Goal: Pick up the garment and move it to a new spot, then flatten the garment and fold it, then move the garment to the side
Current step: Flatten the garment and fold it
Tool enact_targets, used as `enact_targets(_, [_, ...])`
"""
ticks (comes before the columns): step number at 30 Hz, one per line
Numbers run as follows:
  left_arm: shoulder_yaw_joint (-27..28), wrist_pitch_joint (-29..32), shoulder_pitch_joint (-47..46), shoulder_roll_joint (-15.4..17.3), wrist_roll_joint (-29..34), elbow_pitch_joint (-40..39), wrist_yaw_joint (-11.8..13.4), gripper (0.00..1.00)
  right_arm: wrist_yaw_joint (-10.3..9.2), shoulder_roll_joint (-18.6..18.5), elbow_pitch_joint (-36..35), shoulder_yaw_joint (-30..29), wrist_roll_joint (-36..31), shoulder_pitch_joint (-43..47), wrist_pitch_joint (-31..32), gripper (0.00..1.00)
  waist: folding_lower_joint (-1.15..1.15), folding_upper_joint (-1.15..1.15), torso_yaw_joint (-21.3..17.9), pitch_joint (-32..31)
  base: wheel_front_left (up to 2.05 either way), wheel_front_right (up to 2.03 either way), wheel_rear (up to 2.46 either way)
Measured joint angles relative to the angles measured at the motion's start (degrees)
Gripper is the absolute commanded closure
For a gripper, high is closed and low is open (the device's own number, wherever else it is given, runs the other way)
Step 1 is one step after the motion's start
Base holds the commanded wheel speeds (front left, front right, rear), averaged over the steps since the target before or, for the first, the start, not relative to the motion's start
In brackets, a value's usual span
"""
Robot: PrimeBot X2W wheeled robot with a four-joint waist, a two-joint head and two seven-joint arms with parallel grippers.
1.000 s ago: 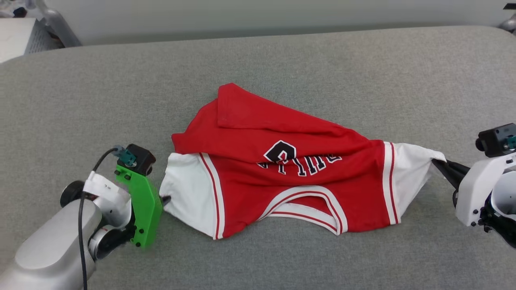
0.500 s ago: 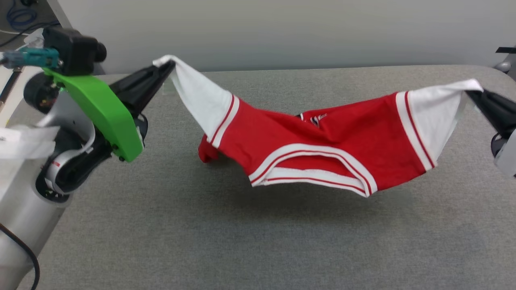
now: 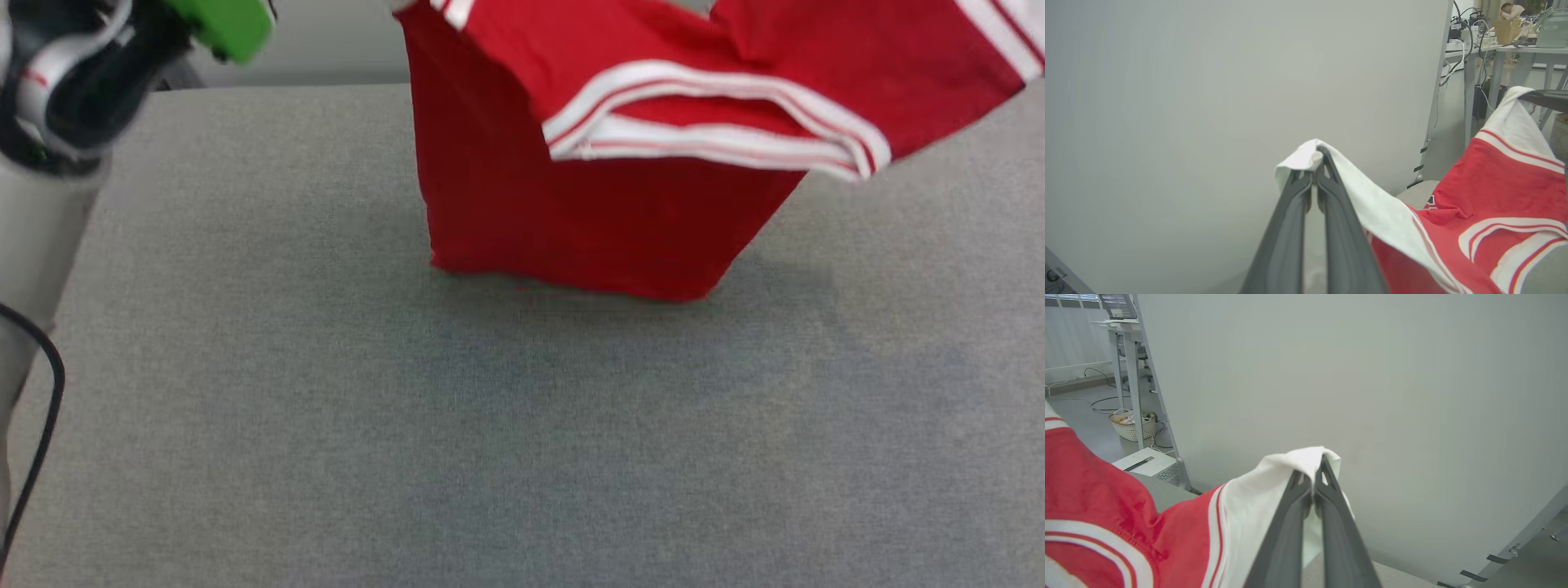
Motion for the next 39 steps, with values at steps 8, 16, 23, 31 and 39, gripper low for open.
enact_targets(8, [1.4, -3.2, -22.2, -4.8, 5.1, 13.5, -0.7, 1.00, 0.00, 4.0, 14.2, 3.4, -3.7, -24.9, -2.2, 1.00, 0.00, 0.00, -0.2, 8.0, 0.00, 0.00, 0.00])
enact_targets(16, [1.5, -7.6, -36.5, -7.6, 7.9, 26.6, -1.5, 1.00, 0.00, 7.2, 29.1, 7.1, -6.8, -42.8, -7.3, 1.00, 0.01, 0.00, -0.5, 15.0, 0.00, 0.00, 0.00])
enact_targets(23, [1.6, -11.0, -40.6, -7.6, 7.8, 35.3, -2.0, 1.00, 0.00, 8.2, 39.2, 9.5, -7.5, -50.3, -12.0, 1.00, 0.01, 0.00, -0.7, 19.5, 0.00, 0.00, 0.00])
enact_targets(31, [0.0, -17.3, -34.7, -7.4, 6.0, 38.8, -2.3, 1.00, 0.00, 11.0, 43.7, 15.0, -2.7, -44.7, -19.0, 1.00, 0.01, 0.00, -1.2, 22.3, 0.00, 0.00, 0.00])
enact_targets(39, [-2.6, -25.1, -18.1, -3.5, 1.2, 33.1, -2.5, 1.00, 0.00, 9.3, 39.1, 20.6, 4.8, -29.0, -26.1, 1.00, 0.01, 0.00, -1.5, 18.6, 0.00, 0.00, 0.00])
